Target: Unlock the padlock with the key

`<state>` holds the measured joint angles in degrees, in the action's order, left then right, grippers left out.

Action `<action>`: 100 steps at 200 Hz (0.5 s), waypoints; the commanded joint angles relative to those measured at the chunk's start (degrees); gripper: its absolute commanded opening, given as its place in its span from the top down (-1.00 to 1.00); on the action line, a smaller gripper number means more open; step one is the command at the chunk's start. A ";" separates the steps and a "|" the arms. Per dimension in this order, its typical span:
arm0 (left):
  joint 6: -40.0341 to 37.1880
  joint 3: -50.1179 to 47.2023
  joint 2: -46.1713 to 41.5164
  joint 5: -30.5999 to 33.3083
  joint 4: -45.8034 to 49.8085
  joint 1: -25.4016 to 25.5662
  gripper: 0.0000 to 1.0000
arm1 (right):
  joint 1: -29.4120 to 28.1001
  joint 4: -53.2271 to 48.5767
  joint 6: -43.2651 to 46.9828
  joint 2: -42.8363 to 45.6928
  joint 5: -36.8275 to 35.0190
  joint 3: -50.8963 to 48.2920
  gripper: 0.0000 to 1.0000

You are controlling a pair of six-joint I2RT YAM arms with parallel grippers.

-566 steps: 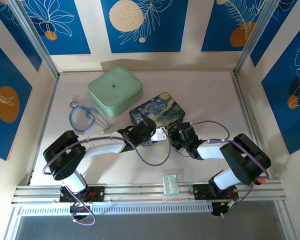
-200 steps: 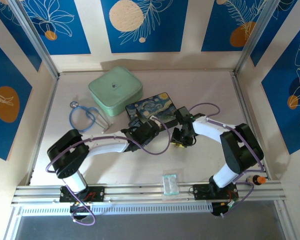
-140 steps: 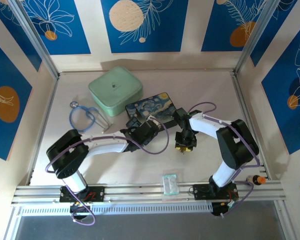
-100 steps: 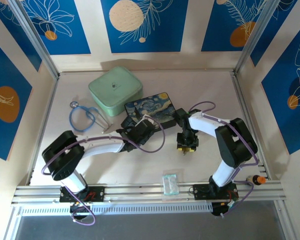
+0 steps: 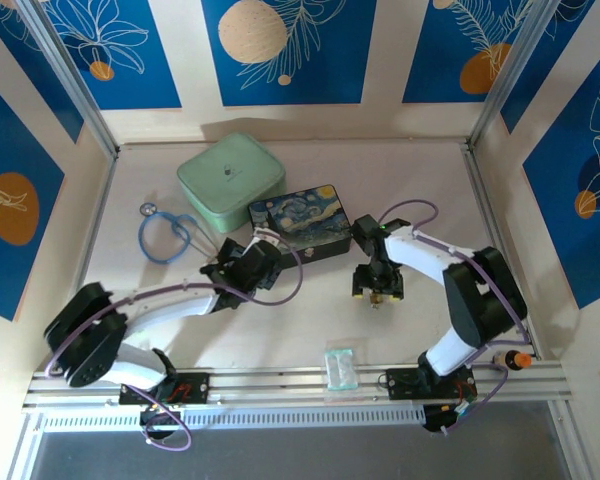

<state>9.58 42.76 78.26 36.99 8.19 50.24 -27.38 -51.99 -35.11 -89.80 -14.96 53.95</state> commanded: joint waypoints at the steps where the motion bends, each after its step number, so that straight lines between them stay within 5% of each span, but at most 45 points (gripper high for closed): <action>1: 4.41 -2.38 -6.86 -5.16 -0.70 -0.44 -0.99 | -1.10 3.16 0.88 6.03 -1.23 -0.07 -0.67; 42: 8.78 -7.07 -17.46 -10.99 -2.19 -5.23 -0.99 | -0.71 12.35 3.17 16.45 -10.40 -3.38 -0.83; 63: 9.15 -8.07 -18.56 -6.50 -2.27 -8.44 -0.98 | 1.14 24.14 8.60 23.01 -14.59 -9.32 -0.94; 100: -5.84 -14.13 -17.65 1.97 -20.13 -13.43 -0.98 | 10.34 43.61 11.91 28.65 -17.88 -19.76 -1.00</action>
<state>12.10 31.81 59.94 33.32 0.25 40.49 -22.24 -24.40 -26.72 -62.78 -28.34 39.13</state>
